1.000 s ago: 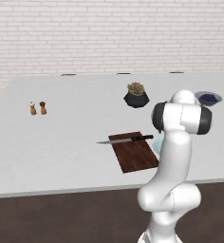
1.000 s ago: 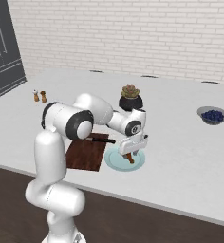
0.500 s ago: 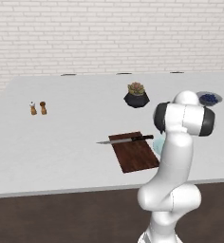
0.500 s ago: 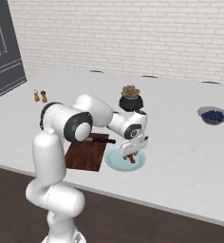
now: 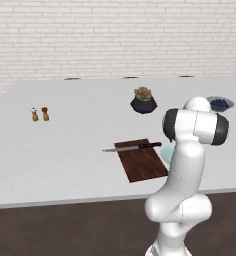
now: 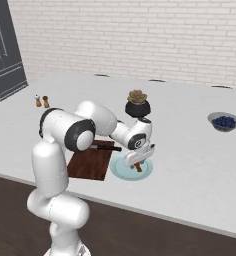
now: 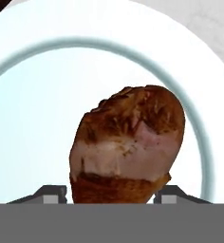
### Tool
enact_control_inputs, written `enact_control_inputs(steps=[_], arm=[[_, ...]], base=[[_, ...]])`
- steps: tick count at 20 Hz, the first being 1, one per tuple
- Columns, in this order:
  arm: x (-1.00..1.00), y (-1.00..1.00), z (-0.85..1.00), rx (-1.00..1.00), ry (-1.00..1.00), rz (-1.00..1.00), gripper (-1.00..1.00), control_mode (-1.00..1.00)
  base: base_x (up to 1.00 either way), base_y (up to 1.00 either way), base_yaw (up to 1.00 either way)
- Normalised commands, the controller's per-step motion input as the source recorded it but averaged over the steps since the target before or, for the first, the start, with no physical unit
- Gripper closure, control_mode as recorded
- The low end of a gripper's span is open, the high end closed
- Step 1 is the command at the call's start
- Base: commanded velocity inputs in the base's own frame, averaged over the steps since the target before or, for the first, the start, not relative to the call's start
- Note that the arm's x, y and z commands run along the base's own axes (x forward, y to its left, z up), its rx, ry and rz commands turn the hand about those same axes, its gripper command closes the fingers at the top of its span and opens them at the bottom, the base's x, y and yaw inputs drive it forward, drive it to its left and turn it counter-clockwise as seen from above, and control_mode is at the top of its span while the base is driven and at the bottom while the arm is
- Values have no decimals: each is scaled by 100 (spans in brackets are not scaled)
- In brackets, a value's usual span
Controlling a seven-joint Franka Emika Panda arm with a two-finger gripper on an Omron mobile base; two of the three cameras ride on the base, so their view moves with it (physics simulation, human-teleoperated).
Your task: Pick up the knife from the drawer and place it on the cutting board. Then place the meat from the plate to the cutting board.
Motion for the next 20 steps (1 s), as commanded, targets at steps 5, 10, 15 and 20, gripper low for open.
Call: enact_control_inputs(steps=[5, 10, 15, 20], arm=[[-20, 30, -2, 0, -4, 0, 100, -100], [-36, 59, 57, 0, -13, 0, 100, -100], [-39, 95, 67, 0, -8, 0, 100, -100], [-20, 100, 3, -3, 0, 4, 100, -100]], base=[[0, 0, 0], [0, 0, 0], [0, 0, 0], [0, 0, 0]])
